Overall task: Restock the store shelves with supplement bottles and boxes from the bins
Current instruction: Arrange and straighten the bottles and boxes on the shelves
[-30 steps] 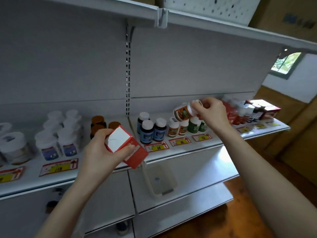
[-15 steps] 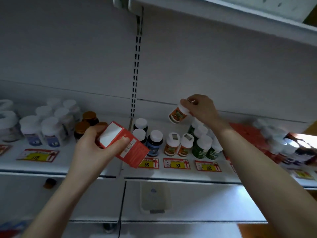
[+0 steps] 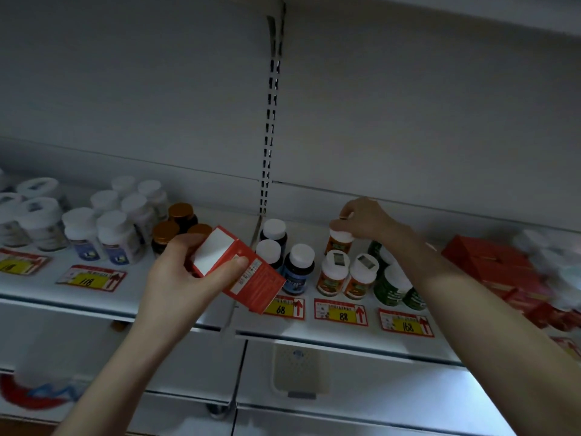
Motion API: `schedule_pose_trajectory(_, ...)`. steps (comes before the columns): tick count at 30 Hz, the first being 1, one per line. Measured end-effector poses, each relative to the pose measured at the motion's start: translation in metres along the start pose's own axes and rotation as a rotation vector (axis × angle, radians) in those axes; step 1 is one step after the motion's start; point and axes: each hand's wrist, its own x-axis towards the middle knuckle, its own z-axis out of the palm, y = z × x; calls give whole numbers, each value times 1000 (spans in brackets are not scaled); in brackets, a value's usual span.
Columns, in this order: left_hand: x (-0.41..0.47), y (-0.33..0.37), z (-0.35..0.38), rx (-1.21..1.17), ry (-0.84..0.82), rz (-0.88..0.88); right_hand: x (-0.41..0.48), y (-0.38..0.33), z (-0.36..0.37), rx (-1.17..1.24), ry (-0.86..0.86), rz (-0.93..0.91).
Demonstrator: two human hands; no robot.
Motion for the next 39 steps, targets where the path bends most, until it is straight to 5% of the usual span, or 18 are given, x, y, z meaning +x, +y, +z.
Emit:
schedule_pose_trajectory(20,5,12,6,-41,-51,-55,2,9,16,-32,-110,30)
schedule_pose_trajectory(23,10,11,8,-145,-46,-116,-4,10,12,-53,22,5)
schedule_pose_trajectory(26,17,12,13,-294,-47,-215,-23,0,2,198,250,-99)
schedule_pose_trajectory(30,23,21,24,-482,-89,-319,-64,-22,-9,679,88,-161)
schedule_pose_trajectory(33,24,28,35,-568,-126,-350,-91,-31,-7,775,-78,-195)
schedule_pose_trajectory(39,21,35,50,-492,-337,-268,-110,-27,-4,965,77,-143)
